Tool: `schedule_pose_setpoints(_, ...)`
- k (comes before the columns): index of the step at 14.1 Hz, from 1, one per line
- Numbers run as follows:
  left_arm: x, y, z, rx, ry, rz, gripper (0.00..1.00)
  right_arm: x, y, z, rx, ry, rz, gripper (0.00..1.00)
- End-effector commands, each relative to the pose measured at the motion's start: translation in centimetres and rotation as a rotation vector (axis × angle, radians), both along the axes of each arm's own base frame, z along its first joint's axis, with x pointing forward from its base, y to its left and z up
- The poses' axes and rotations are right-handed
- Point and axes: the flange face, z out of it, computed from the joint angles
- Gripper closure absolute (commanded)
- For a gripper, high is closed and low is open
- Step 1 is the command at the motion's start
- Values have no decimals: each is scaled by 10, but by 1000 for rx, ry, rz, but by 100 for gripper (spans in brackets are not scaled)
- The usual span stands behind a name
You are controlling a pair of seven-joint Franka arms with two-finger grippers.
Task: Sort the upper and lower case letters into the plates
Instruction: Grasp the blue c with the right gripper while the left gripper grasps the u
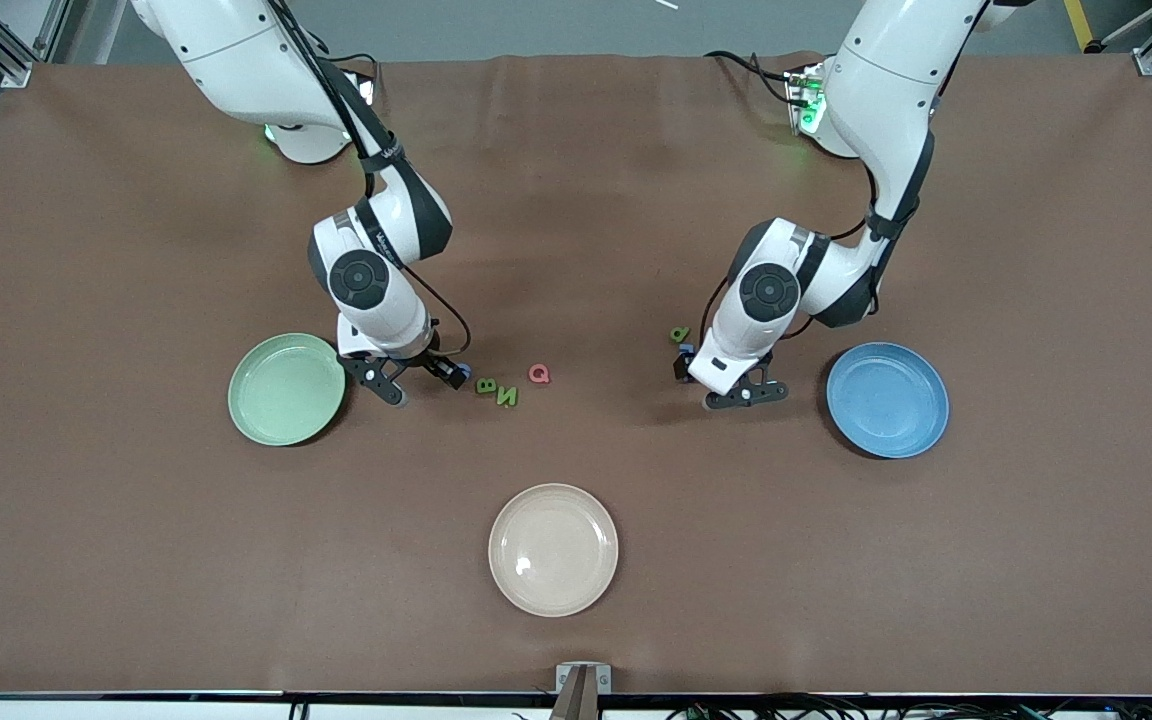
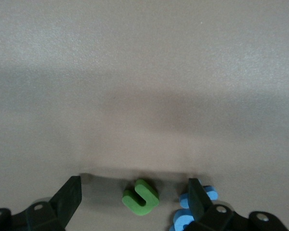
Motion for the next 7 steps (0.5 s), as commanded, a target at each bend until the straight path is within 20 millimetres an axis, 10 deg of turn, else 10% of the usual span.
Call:
schedule_pose_setpoints(1, -3, 7, 7, 11, -12, 9, 2, 6, 7, -3, -5, -11, -19, 23)
schedule_pose_setpoints(7, -4, 17, 7, 15, -5, 13, 1, 4, 19, -14, -9, -5, -26, 24)
